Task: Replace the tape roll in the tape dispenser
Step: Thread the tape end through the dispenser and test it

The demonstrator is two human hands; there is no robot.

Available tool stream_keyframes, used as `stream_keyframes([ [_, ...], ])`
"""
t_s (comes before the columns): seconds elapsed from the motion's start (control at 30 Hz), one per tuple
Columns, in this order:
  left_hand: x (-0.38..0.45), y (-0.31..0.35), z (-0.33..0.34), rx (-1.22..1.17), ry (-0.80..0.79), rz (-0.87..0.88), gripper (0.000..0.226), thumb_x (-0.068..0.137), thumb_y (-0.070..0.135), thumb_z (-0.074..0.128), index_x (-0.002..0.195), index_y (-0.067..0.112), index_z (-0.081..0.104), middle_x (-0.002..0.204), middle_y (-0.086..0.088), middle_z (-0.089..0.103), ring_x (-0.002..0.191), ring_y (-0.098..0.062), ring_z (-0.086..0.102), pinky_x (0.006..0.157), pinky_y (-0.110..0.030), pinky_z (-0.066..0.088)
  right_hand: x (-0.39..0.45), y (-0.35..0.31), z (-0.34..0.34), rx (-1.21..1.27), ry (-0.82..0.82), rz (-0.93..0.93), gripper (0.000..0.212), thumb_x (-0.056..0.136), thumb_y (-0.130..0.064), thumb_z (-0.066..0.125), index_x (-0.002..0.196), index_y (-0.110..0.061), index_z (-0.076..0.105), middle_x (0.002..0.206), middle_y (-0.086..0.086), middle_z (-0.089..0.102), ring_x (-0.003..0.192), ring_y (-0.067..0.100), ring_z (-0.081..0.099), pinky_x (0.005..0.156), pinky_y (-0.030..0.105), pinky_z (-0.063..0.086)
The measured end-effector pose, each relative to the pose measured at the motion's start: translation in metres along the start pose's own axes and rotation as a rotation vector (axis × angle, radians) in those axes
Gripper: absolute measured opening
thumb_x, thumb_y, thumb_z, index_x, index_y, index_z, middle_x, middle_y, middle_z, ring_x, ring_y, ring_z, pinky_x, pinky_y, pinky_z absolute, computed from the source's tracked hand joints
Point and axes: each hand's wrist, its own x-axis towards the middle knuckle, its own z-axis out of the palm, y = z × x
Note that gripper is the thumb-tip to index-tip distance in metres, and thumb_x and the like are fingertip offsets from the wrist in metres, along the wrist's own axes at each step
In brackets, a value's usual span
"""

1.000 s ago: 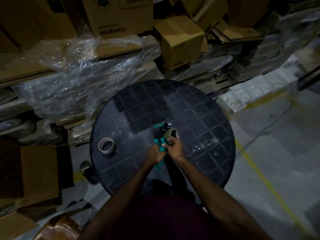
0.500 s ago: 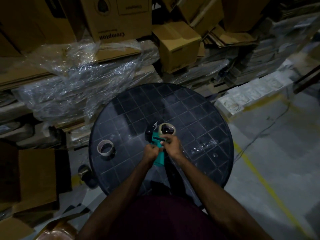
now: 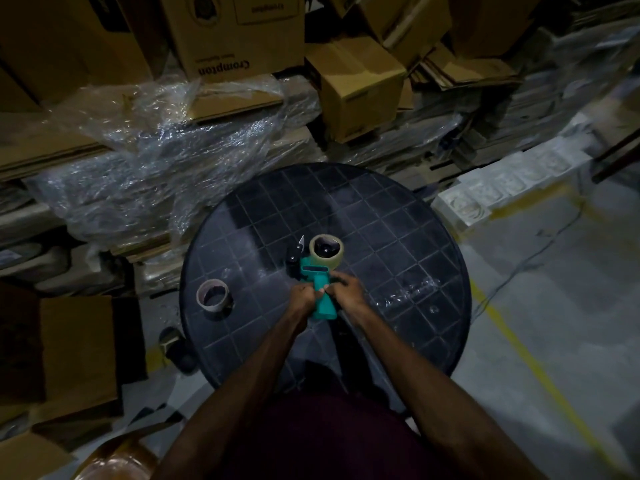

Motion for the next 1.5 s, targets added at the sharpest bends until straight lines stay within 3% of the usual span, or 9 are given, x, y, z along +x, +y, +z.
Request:
stream_keyframes([
  [0.2,0.024,-0.007,0.002,0.096,-0.062,-0.076,0.029,0.094,0.021,0.06,0.11,-0.003,0.067,0.106,-0.019,0.069,0.093,-0.024,0.064,0.081,-0.032,0.05,0.025,0.017,0.004,-0.053,-0.023,0.006,0.04,0.074,0.001,0.056,0.104,-0.017,0.074,0.1,0.007,0.075,0.092,0.027,0.072,0.086,0.047,0.059],
  [0.33,0.035,-0.01,-0.001,0.069,-0.033,-0.113,0.023,0.091,0.016,0.057,0.103,-0.002,0.065,0.105,-0.016,0.068,0.097,-0.027,0.066,0.091,-0.044,0.055,0.074,0.059,0.014,-0.079,0.043,0.029,0.043,0.074,-0.002,0.059,0.11,-0.021,0.073,0.105,0.006,0.075,0.091,0.023,0.072,0.088,0.047,0.059],
  [0.63,0.079,-0.011,0.006,-0.064,-0.012,-0.207,0.021,0.084,0.007,0.07,0.101,-0.005,0.071,0.1,-0.016,0.071,0.091,-0.027,0.067,0.09,-0.046,0.054,0.068,0.01,0.017,-0.008,0.012,0.117,0.042,0.085,0.005,0.06,0.125,-0.009,0.062,0.094,0.007,0.068,0.087,0.02,0.064,0.085,0.034,0.055],
  [0.77,0.089,-0.007,0.004,0.004,-0.02,-0.14,0.023,0.085,-0.003,0.066,0.108,-0.006,0.069,0.095,-0.013,0.067,0.081,-0.022,0.063,0.076,-0.032,0.055,0.091,0.021,0.022,-0.024,0.045,0.115,0.046,0.079,0.012,0.058,0.114,-0.016,0.068,0.095,0.021,0.073,0.084,0.02,0.063,0.088,0.039,0.055],
  [0.9,0.11,-0.02,-0.003,0.075,-0.04,-0.131,0.034,0.081,-0.007,0.061,0.115,-0.004,0.066,0.1,-0.012,0.067,0.078,-0.022,0.063,0.072,-0.031,0.054,0.112,0.029,0.023,-0.003,0.024,0.16,0.042,0.082,0.019,0.052,0.117,0.0,0.063,0.096,0.011,0.064,0.074,0.01,0.062,0.068,0.01,0.051],
  [1.0,0.118,-0.028,-0.002,0.121,-0.033,-0.131,0.042,0.069,0.01,0.066,0.111,0.005,0.07,0.1,-0.012,0.073,0.082,-0.02,0.066,0.079,-0.037,0.056,0.126,0.038,0.027,-0.001,0.056,0.137,0.045,0.077,0.025,0.051,0.116,0.006,0.063,0.098,0.012,0.064,0.061,-0.004,0.059,0.063,0.007,0.05],
  [1.1,0.112,-0.019,0.002,0.084,-0.005,-0.15,0.033,0.075,0.002,0.066,0.107,0.003,0.07,0.093,-0.01,0.071,0.082,-0.019,0.063,0.071,-0.029,0.054,0.134,0.046,0.029,0.017,0.068,0.146,0.046,0.074,0.028,0.047,0.113,0.011,0.064,0.101,0.015,0.065,0.07,0.001,0.061,0.066,0.011,0.05],
  [1.27,0.11,-0.018,0.006,0.106,0.012,-0.123,0.045,0.066,0.02,0.057,0.107,0.006,0.07,0.093,-0.01,0.073,0.079,-0.016,0.064,0.073,-0.031,0.052,0.124,0.048,0.031,0.034,0.056,0.112,0.046,0.073,0.023,0.051,0.113,0.005,0.065,0.11,0.025,0.068,0.095,0.024,0.062,0.089,0.039,0.053],
  [1.5,0.092,-0.013,0.003,0.516,-0.111,-0.071,0.039,0.083,0.027,0.063,0.12,0.011,0.062,0.112,-0.017,0.071,0.105,-0.033,0.066,0.088,-0.038,0.053,0.091,0.046,0.021,-0.119,-0.013,0.095,0.033,0.084,0.011,0.056,0.116,0.005,0.062,0.104,0.012,0.066,0.092,0.018,0.06,0.073,0.01,0.049],
])
